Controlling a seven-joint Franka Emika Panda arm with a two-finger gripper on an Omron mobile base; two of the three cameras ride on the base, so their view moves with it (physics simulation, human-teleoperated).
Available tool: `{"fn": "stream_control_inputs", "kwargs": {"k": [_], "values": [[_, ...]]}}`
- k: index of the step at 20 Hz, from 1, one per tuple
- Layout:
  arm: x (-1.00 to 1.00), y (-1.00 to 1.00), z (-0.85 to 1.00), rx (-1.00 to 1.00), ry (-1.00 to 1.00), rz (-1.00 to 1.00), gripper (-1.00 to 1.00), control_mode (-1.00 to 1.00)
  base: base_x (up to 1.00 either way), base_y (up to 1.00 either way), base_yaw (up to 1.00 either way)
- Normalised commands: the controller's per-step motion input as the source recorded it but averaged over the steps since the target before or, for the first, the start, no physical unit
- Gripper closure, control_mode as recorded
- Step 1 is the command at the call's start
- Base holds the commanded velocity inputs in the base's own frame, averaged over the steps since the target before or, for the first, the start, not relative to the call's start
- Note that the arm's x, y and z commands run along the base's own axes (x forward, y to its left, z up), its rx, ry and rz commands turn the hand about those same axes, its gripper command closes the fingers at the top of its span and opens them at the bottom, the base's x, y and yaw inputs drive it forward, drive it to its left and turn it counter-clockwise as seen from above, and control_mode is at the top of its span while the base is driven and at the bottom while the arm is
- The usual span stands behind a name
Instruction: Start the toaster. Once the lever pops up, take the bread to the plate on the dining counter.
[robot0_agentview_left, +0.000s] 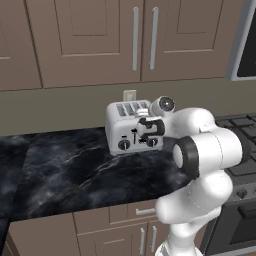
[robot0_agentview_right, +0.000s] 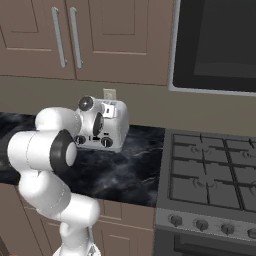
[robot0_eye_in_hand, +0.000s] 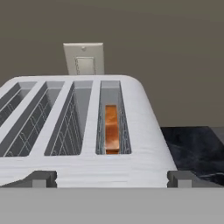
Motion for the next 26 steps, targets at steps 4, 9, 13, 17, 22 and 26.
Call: {"fn": "stream_control_inputs", "kwargs": {"k": [4,9,13,17,22,26], "values": [[0.41,0.0,0.0,0.0,0.0,0.0,-1.0,-1.0,0.0,0.0,0.0],[0.36,0.0,0.0,0.0,0.0,0.0,-1.0,-1.0,0.0,0.0,0.0],[0.2,0.0,0.0,0.0,0.01,0.0,-1.0,-1.0,0.0,0.0,0.0],[0.09,0.0,0.0,0.0,0.02,0.0,-1.0,-1.0,0.0,0.0,0.0],[0.0,0.0,-0.08,0.0,0.05,0.0,-1.0,-1.0,0.0,0.0,0.0],[0.0,-0.04,-0.18,0.0,0.01,0.0,-1.0,-1.0,0.0,0.0,0.0]]}}
